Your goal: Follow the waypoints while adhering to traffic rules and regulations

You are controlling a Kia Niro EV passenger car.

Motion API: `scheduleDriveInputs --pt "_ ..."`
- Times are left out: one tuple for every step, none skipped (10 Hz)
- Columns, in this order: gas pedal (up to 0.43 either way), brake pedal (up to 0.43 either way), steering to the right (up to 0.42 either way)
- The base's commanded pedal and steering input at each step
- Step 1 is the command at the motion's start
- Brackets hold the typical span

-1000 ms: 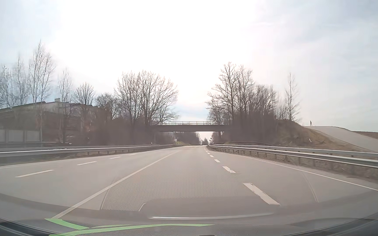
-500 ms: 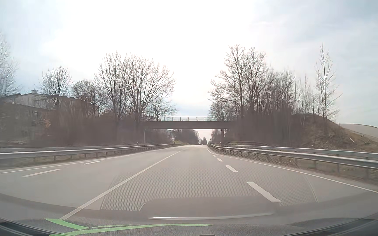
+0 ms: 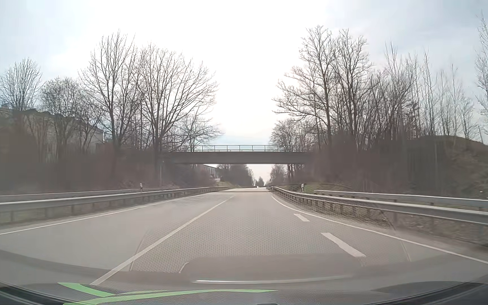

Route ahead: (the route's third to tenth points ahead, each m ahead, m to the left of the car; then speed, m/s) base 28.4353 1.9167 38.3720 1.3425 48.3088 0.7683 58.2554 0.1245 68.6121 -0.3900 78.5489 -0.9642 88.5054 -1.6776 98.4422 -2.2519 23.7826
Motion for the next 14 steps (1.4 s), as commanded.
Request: scheduleDriveInputs --pt "0.26 0.0 0.008" --pt "0.26 0.0 0.008" --pt "0.26 0.0 0.009" --pt "0.26 0.0 0.009" --pt "0.26 0.0 0.009" --pt "0.26 0.0 0.009" --pt "0.26 0.0 0.009" --pt "0.26 0.0 0.009" --pt "0.26 0.0 0.009" --pt "0.26 0.0 0.008" --pt "0.26 0.0 0.007" --pt "0.26 0.0 0.006" --pt "0.26 0.0 0.005" --pt "0.26 0.0 0.005"
